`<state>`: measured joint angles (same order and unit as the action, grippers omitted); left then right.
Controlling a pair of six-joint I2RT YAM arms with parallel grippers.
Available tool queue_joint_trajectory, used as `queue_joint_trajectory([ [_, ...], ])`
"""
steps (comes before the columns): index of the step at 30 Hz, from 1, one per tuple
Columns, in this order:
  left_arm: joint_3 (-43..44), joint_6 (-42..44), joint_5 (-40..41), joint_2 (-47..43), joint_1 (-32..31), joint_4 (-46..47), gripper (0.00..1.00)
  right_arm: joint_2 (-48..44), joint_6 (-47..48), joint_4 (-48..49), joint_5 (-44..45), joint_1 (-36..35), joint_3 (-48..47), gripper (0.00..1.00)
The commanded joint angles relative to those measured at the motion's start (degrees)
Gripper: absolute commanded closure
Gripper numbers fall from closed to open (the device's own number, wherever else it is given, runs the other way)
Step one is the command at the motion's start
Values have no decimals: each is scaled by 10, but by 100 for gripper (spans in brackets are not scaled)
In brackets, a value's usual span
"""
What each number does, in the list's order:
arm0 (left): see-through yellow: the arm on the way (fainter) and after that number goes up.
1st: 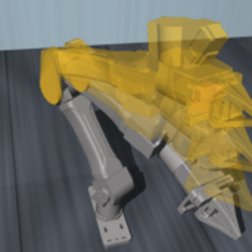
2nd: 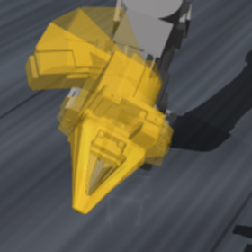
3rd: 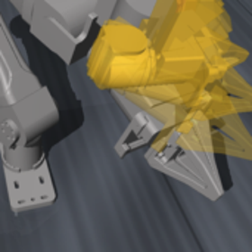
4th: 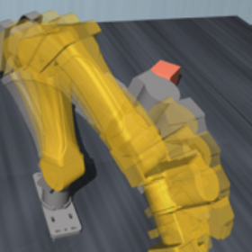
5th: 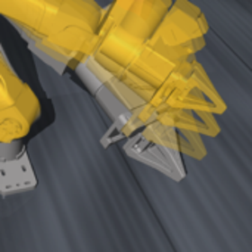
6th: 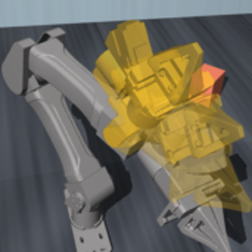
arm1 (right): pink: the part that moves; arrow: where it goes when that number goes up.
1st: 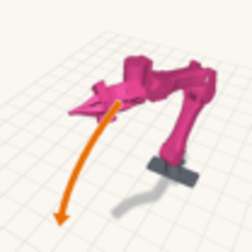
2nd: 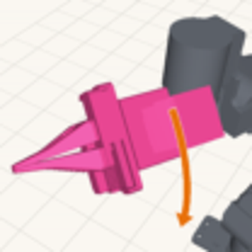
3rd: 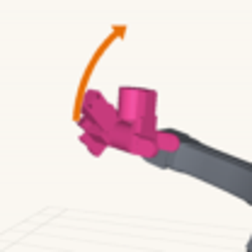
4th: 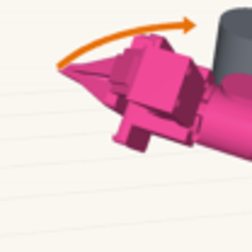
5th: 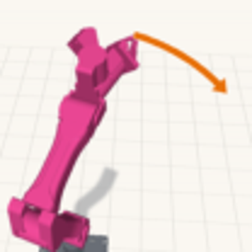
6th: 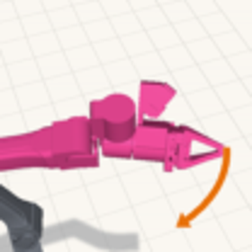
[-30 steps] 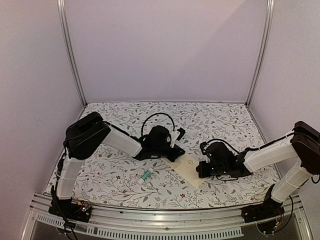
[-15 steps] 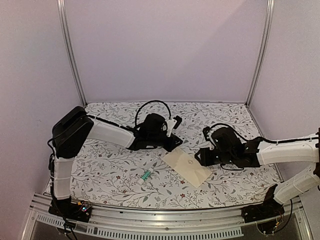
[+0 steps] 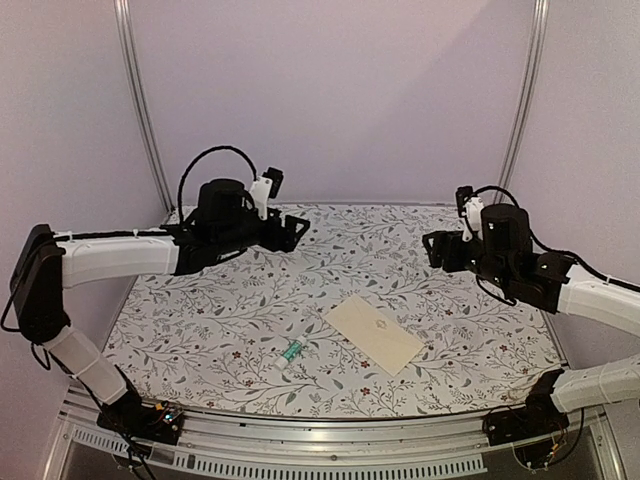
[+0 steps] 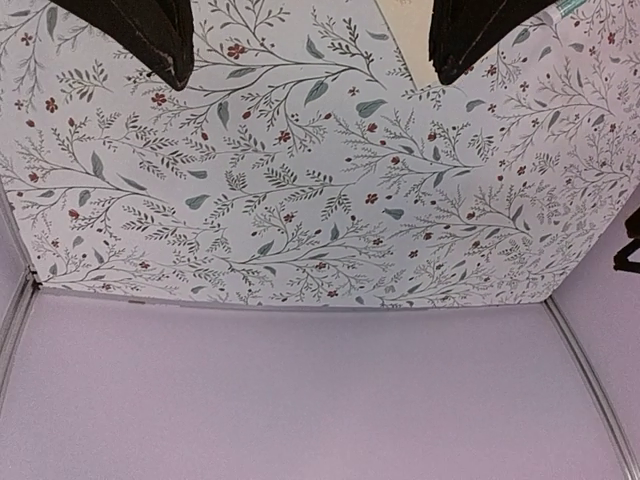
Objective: Place the letter into the envelope and seal it
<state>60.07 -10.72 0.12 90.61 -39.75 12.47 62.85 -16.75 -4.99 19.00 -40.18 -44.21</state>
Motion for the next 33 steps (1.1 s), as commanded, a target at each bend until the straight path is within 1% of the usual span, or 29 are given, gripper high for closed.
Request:
queue_joint_trajectory([
  [1, -69, -6, 54, -68, 76, -40, 12, -45, 94, 104, 57, 37, 55, 1],
  [5, -128, -4, 114, -131, 152, -45, 12, -60, 153, 199, 83, 94, 119, 1],
  [8, -173, 25, 165, -156, 194, -15, 12, -65, 183, 310, 95, 130, 186, 1],
  [9, -203, 44, 182, -162, 203, 24, 12, -64, 201, 364, 95, 138, 217, 1],
  [11, -251, 83, 214, -171, 209, 100, 11, -60, 224, 426, 89, 160, 253, 1],
  [13, -303, 125, 235, -173, 211, 183, 8, -51, 224, 452, 78, 190, 270, 1],
  [15, -356, 183, 239, -174, 212, 273, 6, -33, 211, 466, 64, 222, 278, 1],
  [17, -402, 223, 241, -175, 213, 358, 3, -14, 203, 500, 58, 243, 292, 1],
  [19, -423, 234, 229, -173, 229, 400, 2, 12, 206, 556, 62, 254, 311, 1],
  [23, -413, 205, 122, -158, 288, 385, 5, 73, 212, 677, 90, 265, 342, 1],
  [26, -426, 202, 91, -128, 312, 442, 5, 117, 209, 770, 86, 273, 355, 1],
  [27, -433, 195, 80, -117, 317, 468, 5, 135, 210, 789, 87, 274, 355, 1],
  [28, -444, 189, 72, -104, 322, 497, 5, 148, 216, 781, 87, 275, 350, 1],
  [30, -454, 190, 70, -82, 325, 547, 6, 151, 216, 789, 83, 284, 350, 1],
  [33, -462, 185, 80, -70, 334, 575, 5, 158, 221, 811, 66, 303, 357, 1],
])
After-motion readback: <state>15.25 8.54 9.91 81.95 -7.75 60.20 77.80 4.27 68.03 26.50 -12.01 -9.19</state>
